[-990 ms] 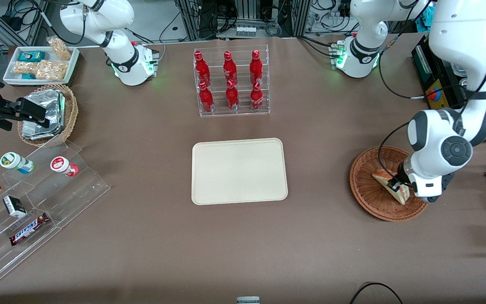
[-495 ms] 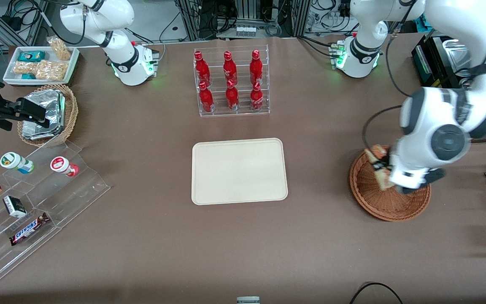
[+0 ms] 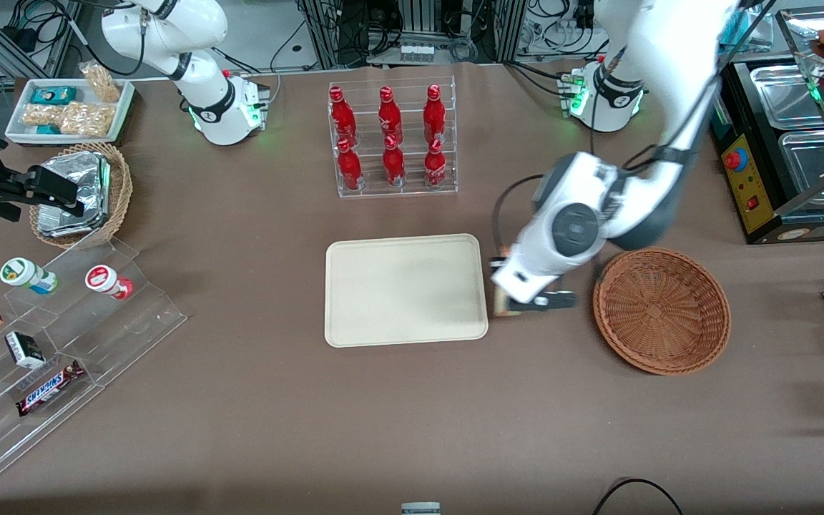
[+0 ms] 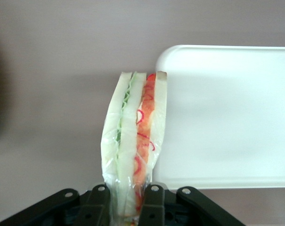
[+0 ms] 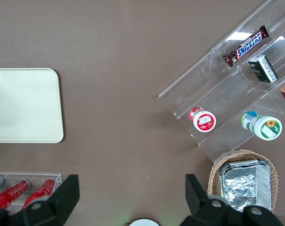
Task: Place sandwich from basket to tray
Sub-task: 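Lift the sandwich and carry it with the left gripper over the cream tray, then lower the sandwich onto the tray and open the left gripper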
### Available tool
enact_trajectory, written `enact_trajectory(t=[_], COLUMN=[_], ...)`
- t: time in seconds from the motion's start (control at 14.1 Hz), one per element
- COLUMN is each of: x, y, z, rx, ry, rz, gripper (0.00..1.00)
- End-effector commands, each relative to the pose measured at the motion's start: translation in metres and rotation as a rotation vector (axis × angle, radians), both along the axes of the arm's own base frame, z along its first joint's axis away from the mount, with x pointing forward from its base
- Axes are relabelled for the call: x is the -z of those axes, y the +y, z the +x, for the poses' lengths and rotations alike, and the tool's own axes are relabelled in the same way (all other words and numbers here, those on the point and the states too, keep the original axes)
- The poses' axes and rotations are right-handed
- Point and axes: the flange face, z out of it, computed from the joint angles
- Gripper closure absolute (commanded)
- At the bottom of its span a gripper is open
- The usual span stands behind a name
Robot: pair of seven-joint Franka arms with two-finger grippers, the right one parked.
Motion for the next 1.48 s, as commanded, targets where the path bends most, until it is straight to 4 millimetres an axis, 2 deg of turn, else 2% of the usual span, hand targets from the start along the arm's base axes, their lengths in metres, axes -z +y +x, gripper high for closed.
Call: enact_trajectory(t=[0.0, 0.21, 0.42, 0.49, 0.78, 0.92, 0.99, 1.06, 1.13, 1.27, 1.41], x=[0.012, 0.023, 0.051, 0.057, 0.08, 0.089, 0.093, 0.093, 0.091, 0.08, 0.062], y=[-0.074, -0.135, -0.168, -0.175, -0.179, -0.188, -0.19, -0.19, -0.189, -0.191, -0.183], z=[-0.011, -0.022, -0.031, -0.034, -0.032, -0.04, -0.04, -0.039, -0.036, -0.037, -0.031], rx=[-0.045, -0.088, -0.153, -0.173, -0.193, -0.182, -0.187, -0.167, -0.163, -0.162, -0.164], ry=[-0.052, -0.056, -0.11, -0.131, -0.155, -0.154, -0.157, -0.174, -0.185, -0.196, -0.213], rz=[-0.052, -0.072, 0.002, 0.016, 0.008, 0.002, -0.016, -0.036, -0.042, -0.049, -0.045], gripper=[0.82, 0.82, 0.83, 0.83, 0.83, 0.83, 0.75, 0.27, 0.0, 0.0, 0.0])
